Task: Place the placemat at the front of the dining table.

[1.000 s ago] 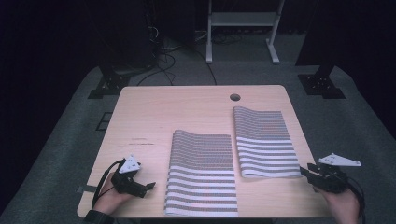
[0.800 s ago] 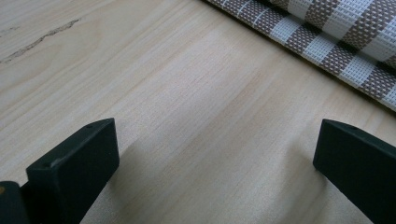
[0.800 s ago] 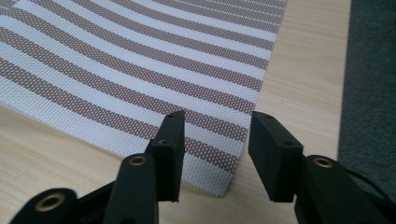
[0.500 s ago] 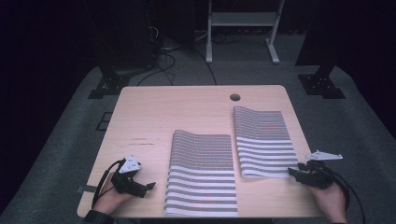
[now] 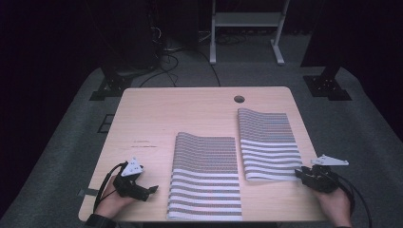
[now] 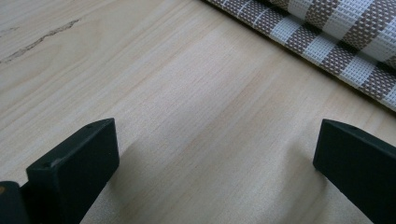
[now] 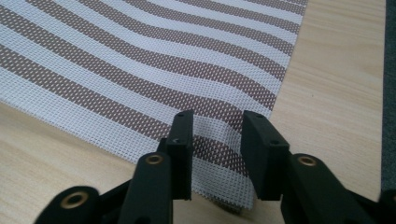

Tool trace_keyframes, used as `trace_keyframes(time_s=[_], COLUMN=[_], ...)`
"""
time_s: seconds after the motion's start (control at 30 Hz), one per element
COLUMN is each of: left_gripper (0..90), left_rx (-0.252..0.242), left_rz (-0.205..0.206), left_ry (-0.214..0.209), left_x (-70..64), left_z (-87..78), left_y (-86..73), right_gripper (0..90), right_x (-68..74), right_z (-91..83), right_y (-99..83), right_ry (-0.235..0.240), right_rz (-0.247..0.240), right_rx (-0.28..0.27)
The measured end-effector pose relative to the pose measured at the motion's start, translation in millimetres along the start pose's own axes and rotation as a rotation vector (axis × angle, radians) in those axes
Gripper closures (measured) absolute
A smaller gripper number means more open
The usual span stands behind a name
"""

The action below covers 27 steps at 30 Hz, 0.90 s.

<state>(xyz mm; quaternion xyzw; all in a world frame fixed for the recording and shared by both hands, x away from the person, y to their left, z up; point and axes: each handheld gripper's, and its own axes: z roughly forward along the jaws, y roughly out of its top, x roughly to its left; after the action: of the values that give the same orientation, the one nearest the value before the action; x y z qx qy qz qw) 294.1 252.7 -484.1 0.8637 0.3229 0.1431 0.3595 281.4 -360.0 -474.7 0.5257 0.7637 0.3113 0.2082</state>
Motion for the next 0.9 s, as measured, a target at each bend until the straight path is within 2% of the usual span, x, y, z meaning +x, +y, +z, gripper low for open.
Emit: trace_keyframes(time_s=[0.2, 0.23, 0.27, 0.43, 0.5, 0.73, 0.9], left_gripper=[0.0, 0.0, 0.0, 0.0, 0.0, 0.0, 0.0], left_rx=[0.001, 0.001, 0.001, 0.001, 0.001, 0.001, 0.001], left_rz=[0.000, 0.000, 0.000, 0.000, 0.000, 0.000, 0.000], left_ry=[0.000, 0.000, 0.000, 0.000, 0.000, 0.000, 0.000], left_x=[0.0, 0.0, 0.0, 0.0, 0.1, 0.1, 0.1], left_z=[0.0, -0.1, 0.0, -0.1, -0.1, -0.1, -0.1], left_y=[0.0, 0.1, 0.1, 0.1, 0.1, 0.1, 0.1], right_gripper=[77.2, 83.5, 84.9, 87.3, 87.6, 87.8, 87.9], right_x=[3.2, 3.4, 3.4, 4.1, 2.1, 2.3, 5.6], right_z=[0.0, 0.0, 0.3, 0.6, -0.4, -5.6, -10.8], right_y=[1.6, 2.5, 2.9, 4.6, 5.4, 9.6, 14.3], right_ry=[0.010, 0.015, 0.015, 0.014, 0.025, 0.030, 0.024], right_rz=[-0.025, -0.024, -0.027, -0.037, -0.023, -0.022, -0.043], right_rx=[0.006, 0.010, 0.011, 0.018, 0.015, 0.000, -0.019])
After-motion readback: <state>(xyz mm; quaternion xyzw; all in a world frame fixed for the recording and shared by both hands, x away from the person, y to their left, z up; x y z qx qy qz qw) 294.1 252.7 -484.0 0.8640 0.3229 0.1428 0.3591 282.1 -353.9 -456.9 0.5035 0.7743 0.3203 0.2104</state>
